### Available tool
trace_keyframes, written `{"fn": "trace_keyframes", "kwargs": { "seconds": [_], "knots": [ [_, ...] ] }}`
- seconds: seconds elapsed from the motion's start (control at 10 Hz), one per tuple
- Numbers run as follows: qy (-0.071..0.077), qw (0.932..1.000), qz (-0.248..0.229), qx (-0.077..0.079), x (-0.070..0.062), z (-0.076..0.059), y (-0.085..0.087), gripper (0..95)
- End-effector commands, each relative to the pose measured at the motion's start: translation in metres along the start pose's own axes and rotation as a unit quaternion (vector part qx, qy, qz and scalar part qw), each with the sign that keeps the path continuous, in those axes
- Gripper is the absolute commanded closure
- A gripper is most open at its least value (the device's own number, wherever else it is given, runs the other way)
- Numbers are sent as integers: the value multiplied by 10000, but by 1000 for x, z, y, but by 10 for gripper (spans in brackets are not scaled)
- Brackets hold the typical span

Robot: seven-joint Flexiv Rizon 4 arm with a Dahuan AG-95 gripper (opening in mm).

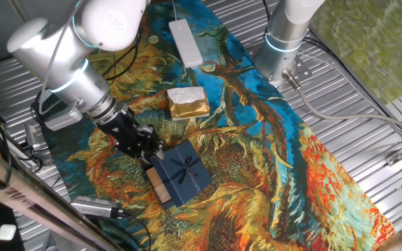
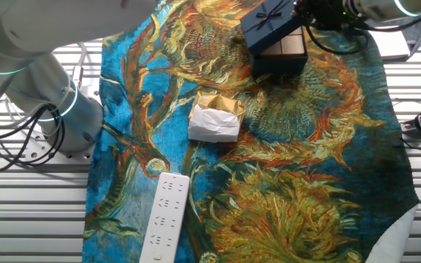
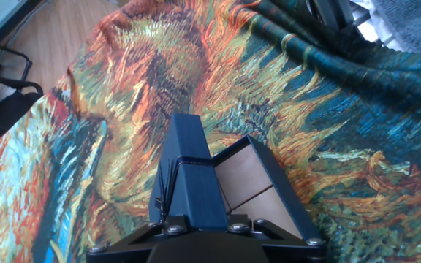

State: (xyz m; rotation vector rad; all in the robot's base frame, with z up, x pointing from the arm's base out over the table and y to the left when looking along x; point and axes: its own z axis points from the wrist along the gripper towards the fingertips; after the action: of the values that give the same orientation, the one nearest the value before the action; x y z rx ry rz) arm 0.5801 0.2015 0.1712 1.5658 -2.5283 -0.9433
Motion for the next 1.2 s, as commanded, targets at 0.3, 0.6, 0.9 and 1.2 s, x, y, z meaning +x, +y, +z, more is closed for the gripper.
{"fn": "trace_keyframes", "kwargs": {
  "seconds": [0.3,0.6,0.9,1.2],
  "knots": [
    [80,9997,-228,61,2,1,-2,950],
    [257,9977,-597,190,1,0,-3,950],
    [334,9966,-723,231,1,0,-3,950],
    [372,9967,-680,236,2,0,-4,950]
  ]
}}
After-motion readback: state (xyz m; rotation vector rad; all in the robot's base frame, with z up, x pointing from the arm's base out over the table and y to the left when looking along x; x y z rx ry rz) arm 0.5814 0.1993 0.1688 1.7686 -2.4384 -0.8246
